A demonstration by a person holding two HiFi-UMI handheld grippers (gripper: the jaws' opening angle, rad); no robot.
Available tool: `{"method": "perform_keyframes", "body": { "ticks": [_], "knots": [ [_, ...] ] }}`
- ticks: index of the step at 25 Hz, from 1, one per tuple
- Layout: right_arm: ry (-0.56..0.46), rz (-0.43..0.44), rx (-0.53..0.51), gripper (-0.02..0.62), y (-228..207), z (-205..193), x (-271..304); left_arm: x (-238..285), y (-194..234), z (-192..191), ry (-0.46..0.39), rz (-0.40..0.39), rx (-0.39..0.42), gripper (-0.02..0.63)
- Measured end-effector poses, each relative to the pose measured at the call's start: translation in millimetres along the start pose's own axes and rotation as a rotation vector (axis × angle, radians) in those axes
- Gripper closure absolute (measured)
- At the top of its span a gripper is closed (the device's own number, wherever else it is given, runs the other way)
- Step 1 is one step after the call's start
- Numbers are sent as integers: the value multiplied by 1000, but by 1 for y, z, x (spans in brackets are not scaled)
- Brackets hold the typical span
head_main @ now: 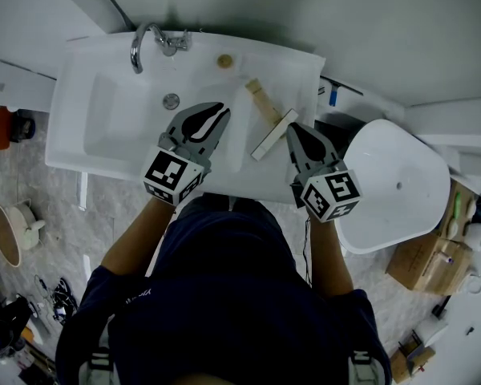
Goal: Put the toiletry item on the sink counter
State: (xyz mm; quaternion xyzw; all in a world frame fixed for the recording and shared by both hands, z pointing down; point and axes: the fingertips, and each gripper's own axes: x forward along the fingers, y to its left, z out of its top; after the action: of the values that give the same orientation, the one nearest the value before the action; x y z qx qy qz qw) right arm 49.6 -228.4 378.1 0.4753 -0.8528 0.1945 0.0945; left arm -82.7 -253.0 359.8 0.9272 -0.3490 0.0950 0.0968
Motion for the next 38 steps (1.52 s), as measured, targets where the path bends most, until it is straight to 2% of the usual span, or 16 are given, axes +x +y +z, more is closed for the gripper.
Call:
{"method": "perform_keyframes", "body": {
  "ticks": [24, 38],
  "knots": [
    [-10, 31, -14, 591, -13, 11, -4, 20, -6, 14, -22, 11, -11, 568],
    [-1, 40, -7, 591, -32, 7, -13, 37, -22, 10, 8, 3, 1, 571]
  ]
}}
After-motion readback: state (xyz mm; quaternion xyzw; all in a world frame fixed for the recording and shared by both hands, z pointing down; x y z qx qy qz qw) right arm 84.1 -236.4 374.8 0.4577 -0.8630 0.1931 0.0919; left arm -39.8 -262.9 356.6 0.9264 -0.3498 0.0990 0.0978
